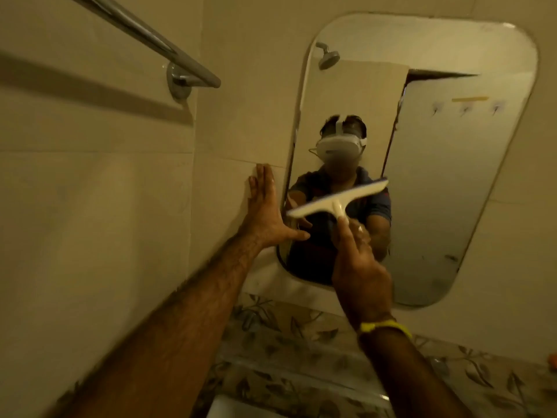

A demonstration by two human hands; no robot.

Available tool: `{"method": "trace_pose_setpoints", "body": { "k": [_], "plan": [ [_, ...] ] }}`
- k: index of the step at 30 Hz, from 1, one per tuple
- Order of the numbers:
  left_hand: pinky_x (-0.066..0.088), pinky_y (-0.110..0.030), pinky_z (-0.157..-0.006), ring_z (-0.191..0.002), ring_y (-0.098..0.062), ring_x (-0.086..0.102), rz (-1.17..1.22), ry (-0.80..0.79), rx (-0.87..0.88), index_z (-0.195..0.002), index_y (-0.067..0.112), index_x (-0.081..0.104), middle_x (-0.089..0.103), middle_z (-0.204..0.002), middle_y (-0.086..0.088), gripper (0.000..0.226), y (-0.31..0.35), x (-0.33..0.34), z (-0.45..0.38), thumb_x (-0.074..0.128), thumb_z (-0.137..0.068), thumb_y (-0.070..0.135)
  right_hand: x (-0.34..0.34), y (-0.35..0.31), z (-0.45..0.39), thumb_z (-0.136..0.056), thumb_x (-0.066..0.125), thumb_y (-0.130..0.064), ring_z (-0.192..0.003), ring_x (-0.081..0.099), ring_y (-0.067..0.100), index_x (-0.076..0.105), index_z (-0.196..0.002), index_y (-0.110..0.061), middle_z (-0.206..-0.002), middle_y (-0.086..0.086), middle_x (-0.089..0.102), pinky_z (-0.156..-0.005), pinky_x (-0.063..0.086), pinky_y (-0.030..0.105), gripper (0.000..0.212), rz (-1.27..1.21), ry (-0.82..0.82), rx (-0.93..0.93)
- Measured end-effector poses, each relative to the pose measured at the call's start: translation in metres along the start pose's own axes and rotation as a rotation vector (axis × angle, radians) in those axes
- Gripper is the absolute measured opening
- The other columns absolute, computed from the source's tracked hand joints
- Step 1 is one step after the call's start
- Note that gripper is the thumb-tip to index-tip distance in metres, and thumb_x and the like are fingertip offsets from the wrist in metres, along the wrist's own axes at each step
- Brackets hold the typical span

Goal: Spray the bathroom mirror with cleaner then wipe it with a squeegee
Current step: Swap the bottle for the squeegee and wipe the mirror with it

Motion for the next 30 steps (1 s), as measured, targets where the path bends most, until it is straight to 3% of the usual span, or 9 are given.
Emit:
{"method": "trace_pose_setpoints", "body": {
  "k": [2, 5, 9, 12, 16, 22, 26, 30],
  "plan": [
    [-0.010, -0.056, -0.121, -0.144, -0.030, -0.037, -0.036, 0.003, -0.032, -0.149, 0.020, -0.036, -0.044, -0.156, -0.005, 0.163, 0.008, 0.004, 0.000, 0.094, -0.055, 0.051, -0.010, 0.002, -0.028, -0.103, 0.039, -0.016, -0.078, 0.067, 0.034, 0.026, -0.154, -0.028, -0.131, 0.016, 0.057, -0.055, 0.058, 0.037, 0.054, -0.027, 0.096, 0.071],
    [-0.007, -0.065, -0.115, -0.143, -0.037, -0.037, -0.050, 0.067, -0.094, -0.150, 0.027, -0.034, -0.043, -0.156, -0.010, 0.162, 0.026, 0.011, 0.001, 0.091, -0.052, 0.060, -0.023, 0.011, -0.050, -0.103, 0.046, -0.020, -0.069, 0.064, 0.032, 0.027, -0.154, -0.027, -0.125, 0.013, 0.061, -0.052, 0.056, 0.037, 0.054, -0.037, 0.166, 0.149],
    [-0.003, -0.073, -0.113, -0.144, -0.037, -0.036, -0.032, 0.091, -0.115, -0.151, 0.030, -0.033, -0.042, -0.156, -0.008, 0.163, 0.028, 0.015, -0.003, 0.092, -0.051, 0.059, -0.019, 0.037, 0.021, -0.102, 0.047, -0.013, -0.052, 0.050, 0.019, 0.028, -0.154, -0.025, -0.092, 0.015, 0.067, -0.044, 0.043, 0.026, 0.056, -0.083, 0.081, 0.220],
    [-0.004, -0.074, -0.112, -0.143, -0.037, -0.037, -0.031, 0.114, -0.135, -0.150, 0.030, -0.033, -0.043, -0.156, -0.007, 0.163, 0.026, 0.020, -0.001, 0.090, -0.050, 0.063, -0.030, 0.054, 0.026, -0.101, 0.046, -0.015, -0.048, 0.043, 0.018, 0.031, -0.153, -0.024, -0.066, 0.007, 0.054, -0.041, 0.042, 0.029, 0.054, -0.091, 0.128, 0.287],
    [-0.003, -0.075, -0.110, -0.145, -0.040, -0.033, -0.049, 0.152, -0.183, -0.152, 0.023, -0.029, -0.038, -0.159, -0.010, 0.162, 0.033, 0.044, 0.013, 0.086, -0.050, 0.070, -0.053, 0.064, -0.024, -0.101, 0.040, -0.024, -0.051, 0.040, 0.013, 0.034, -0.151, -0.025, -0.067, 0.003, 0.050, -0.043, 0.023, 0.019, 0.050, -0.131, 0.306, 0.409],
    [0.004, -0.075, -0.113, -0.149, -0.041, -0.022, -0.029, 0.241, -0.151, -0.153, 0.024, -0.027, -0.025, -0.164, -0.013, 0.162, 0.027, 0.061, 0.024, 0.089, -0.049, 0.065, -0.038, 0.066, 0.048, -0.099, 0.042, -0.020, -0.053, 0.047, 0.018, 0.030, -0.153, -0.025, -0.067, 0.005, 0.052, -0.045, 0.041, 0.028, 0.055, -0.157, 0.175, 0.396],
    [0.012, -0.072, -0.115, -0.151, -0.039, -0.016, -0.065, 0.273, -0.140, -0.155, 0.023, -0.023, -0.020, -0.165, -0.014, 0.159, 0.024, 0.062, 0.028, 0.090, -0.051, 0.064, -0.055, 0.089, 0.004, -0.099, 0.043, -0.021, -0.061, 0.049, 0.014, 0.035, -0.151, -0.025, -0.075, -0.003, 0.051, -0.054, 0.039, 0.022, 0.053, -0.196, 0.366, 0.550],
    [0.015, -0.073, -0.114, -0.152, -0.040, -0.012, -0.044, 0.296, -0.122, -0.156, 0.021, -0.019, -0.017, -0.165, -0.017, 0.157, 0.021, 0.072, 0.032, 0.090, -0.051, 0.062, -0.045, 0.090, 0.030, -0.099, 0.045, -0.019, -0.061, 0.049, 0.014, 0.035, -0.151, -0.022, -0.078, -0.004, 0.049, -0.055, 0.041, 0.024, 0.054, -0.225, 0.363, 0.587]
  ]
}}
Point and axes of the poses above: each hand's wrist, its own z-axis away from the middle knuckle, its own x-axis out of the palm, y = z × x, the point moved 3 cm from there along -z, towards the middle knuckle
